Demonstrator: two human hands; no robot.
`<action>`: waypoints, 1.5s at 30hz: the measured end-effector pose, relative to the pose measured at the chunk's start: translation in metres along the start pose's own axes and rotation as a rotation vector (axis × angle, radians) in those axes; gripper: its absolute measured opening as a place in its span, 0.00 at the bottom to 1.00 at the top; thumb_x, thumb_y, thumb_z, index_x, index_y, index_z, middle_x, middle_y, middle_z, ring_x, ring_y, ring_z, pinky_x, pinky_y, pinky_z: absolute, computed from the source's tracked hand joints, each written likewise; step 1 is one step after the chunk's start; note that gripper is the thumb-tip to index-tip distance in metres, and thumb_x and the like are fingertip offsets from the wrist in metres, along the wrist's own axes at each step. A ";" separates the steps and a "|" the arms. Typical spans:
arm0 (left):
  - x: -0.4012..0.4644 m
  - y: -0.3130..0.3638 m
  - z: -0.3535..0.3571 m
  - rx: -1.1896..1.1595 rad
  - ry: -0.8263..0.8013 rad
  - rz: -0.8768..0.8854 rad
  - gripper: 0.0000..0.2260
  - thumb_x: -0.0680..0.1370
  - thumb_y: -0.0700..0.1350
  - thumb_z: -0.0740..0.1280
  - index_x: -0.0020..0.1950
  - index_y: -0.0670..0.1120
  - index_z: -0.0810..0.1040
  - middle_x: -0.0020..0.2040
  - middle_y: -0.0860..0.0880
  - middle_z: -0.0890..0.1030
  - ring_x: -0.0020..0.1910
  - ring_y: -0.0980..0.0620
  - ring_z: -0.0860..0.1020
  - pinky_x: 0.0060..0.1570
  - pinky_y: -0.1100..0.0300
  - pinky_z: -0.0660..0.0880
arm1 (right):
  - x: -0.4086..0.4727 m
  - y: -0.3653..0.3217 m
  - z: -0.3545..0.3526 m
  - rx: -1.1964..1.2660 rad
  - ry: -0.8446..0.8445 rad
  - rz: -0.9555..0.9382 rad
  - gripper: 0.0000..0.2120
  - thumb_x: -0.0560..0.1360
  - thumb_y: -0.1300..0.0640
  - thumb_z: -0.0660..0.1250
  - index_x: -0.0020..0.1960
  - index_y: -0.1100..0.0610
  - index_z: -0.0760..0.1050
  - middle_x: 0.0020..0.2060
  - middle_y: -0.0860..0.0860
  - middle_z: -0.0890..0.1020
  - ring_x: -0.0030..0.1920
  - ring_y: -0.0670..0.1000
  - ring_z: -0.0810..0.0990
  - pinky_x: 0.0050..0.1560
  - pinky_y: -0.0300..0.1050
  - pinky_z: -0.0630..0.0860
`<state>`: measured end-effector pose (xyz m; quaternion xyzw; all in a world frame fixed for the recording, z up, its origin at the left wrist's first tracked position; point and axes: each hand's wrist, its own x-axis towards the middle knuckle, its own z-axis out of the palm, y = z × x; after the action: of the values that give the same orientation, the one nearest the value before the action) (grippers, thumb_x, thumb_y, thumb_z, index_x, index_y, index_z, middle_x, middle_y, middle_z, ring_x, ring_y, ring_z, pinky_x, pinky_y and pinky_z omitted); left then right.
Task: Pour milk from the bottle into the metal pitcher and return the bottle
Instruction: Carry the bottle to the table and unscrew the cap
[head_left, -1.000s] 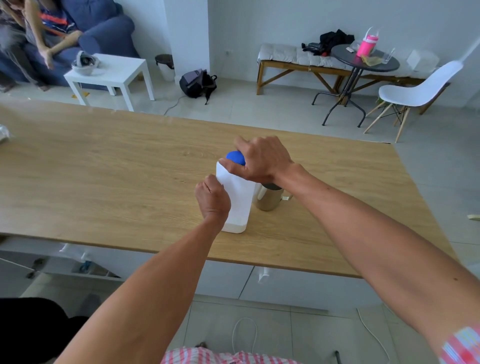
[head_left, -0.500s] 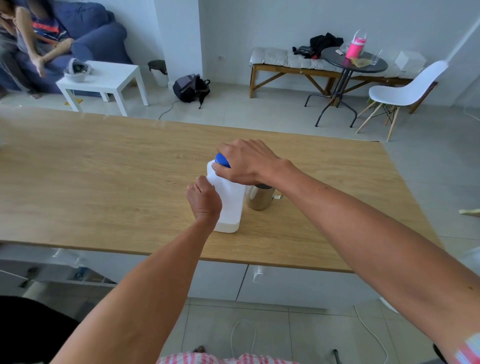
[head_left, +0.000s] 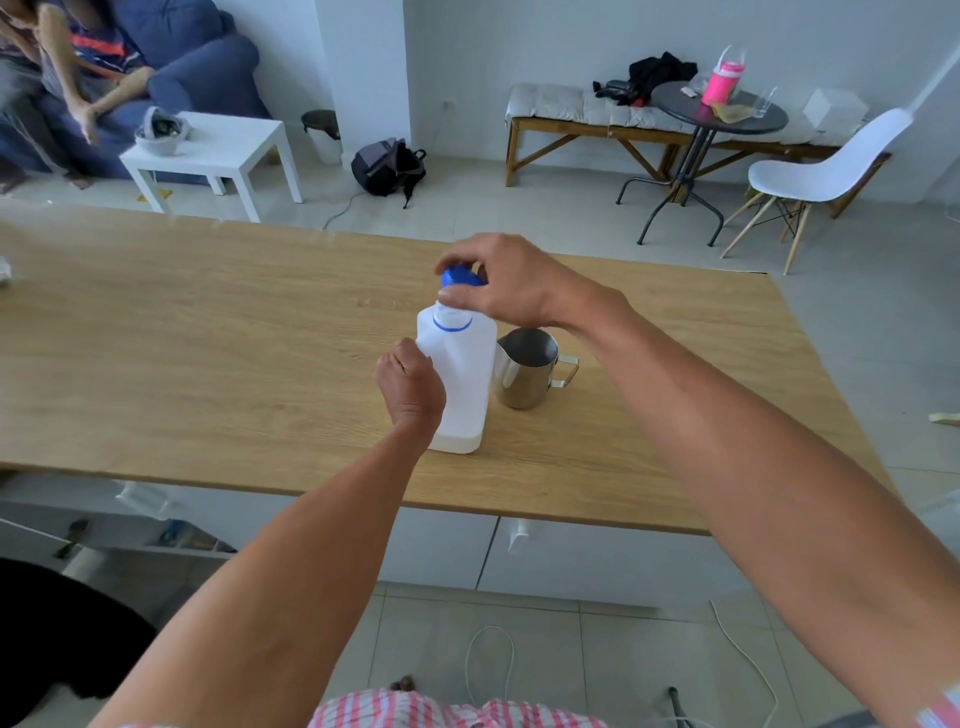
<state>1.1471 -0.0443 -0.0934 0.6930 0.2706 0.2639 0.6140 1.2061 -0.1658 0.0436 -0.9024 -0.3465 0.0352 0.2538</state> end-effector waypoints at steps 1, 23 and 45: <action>0.000 0.000 0.000 0.007 0.000 -0.009 0.21 0.81 0.33 0.55 0.29 0.46 0.58 0.28 0.51 0.60 0.26 0.57 0.60 0.25 0.63 0.58 | -0.004 0.007 0.000 0.103 0.089 0.027 0.16 0.76 0.48 0.75 0.61 0.54 0.81 0.50 0.46 0.81 0.44 0.43 0.78 0.50 0.38 0.75; -0.001 -0.008 0.001 -0.081 -0.078 -0.054 0.09 0.72 0.48 0.52 0.33 0.49 0.56 0.34 0.45 0.59 0.37 0.46 0.58 0.33 0.53 0.58 | -0.131 0.112 0.205 0.305 0.268 0.704 0.26 0.77 0.55 0.74 0.73 0.51 0.71 0.62 0.51 0.80 0.61 0.53 0.79 0.60 0.48 0.78; 0.003 -0.012 0.003 -0.090 -0.066 -0.094 0.12 0.71 0.48 0.53 0.27 0.54 0.56 0.32 0.48 0.58 0.38 0.44 0.58 0.36 0.48 0.59 | -0.064 0.149 0.111 0.592 0.228 0.883 0.11 0.83 0.57 0.53 0.58 0.57 0.72 0.46 0.48 0.77 0.41 0.53 0.84 0.44 0.50 0.77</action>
<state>1.1505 -0.0428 -0.1054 0.6596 0.2703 0.2235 0.6648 1.2217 -0.2529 -0.1315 -0.8502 0.1198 0.1366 0.4942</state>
